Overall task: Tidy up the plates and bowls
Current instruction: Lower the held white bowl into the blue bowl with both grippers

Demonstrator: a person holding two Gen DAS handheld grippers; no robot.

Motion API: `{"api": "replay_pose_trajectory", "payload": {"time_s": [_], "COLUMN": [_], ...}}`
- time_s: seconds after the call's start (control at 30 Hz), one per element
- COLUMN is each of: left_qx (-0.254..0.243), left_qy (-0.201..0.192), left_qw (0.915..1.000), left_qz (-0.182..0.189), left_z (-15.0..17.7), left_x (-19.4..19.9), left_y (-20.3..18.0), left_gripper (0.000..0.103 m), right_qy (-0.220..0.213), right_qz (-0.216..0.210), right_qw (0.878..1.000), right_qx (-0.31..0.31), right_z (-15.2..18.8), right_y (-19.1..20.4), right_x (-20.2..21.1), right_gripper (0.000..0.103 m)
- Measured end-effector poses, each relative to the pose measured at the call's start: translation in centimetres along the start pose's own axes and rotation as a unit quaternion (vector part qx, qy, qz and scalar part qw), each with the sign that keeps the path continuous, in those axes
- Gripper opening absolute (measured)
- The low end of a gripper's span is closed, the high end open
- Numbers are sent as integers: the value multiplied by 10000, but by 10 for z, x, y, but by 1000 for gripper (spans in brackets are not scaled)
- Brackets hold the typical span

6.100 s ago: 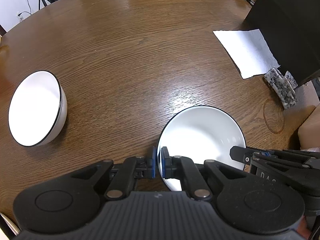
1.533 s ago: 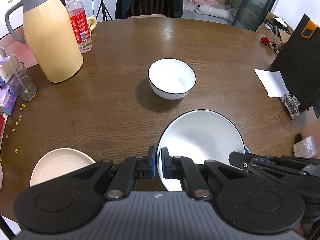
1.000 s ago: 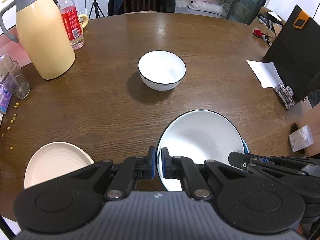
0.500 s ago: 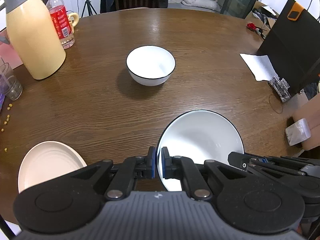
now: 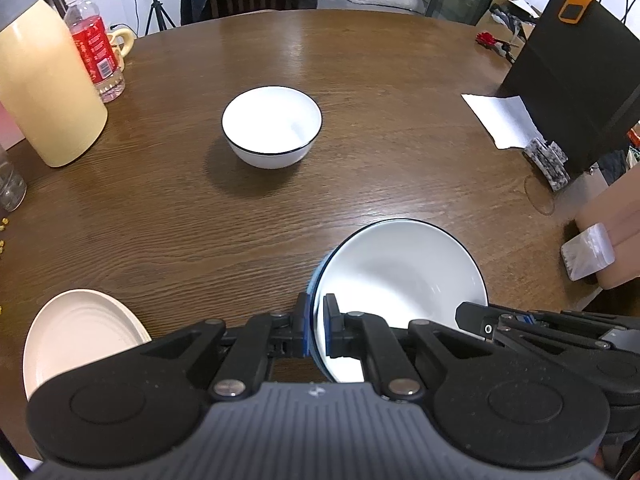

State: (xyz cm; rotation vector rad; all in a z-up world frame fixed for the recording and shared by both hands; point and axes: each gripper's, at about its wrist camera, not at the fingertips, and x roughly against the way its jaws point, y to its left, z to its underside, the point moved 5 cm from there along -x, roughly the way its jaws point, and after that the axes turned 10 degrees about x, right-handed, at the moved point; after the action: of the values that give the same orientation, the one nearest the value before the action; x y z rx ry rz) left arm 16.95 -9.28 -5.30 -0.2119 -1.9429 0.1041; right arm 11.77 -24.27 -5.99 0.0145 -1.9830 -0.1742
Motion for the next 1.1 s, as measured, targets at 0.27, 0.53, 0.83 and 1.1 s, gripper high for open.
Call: {"api": "replay_pose_trajectory", "payload": {"time_s": [0.27, 0.53, 0.83, 1.1], "left_qx": [-83, -148, -128, -92], "left_qy": [80, 162, 281, 385], "left_qw": [9999, 9998, 9995, 9992], "left_qz": [29, 28, -16, -60], "left_z": [3, 6, 6, 6], "left_x": [-6, -14, -25, -37], "left_y": [-9, -15, -15, -13], "left_gripper": [7, 7, 7, 7], "right_qy": [48, 119, 220, 341], "right_qz": [40, 75, 62, 39], "right_qw": [9999, 9998, 9997, 9994], "right_qx": [-82, -114, -95, -71], "right_z": [4, 7, 7, 6], "right_y": [-10, -18, -22, -22], "right_x": [-2, -8, -19, -33], "right_gripper": [6, 6, 6, 6]}}
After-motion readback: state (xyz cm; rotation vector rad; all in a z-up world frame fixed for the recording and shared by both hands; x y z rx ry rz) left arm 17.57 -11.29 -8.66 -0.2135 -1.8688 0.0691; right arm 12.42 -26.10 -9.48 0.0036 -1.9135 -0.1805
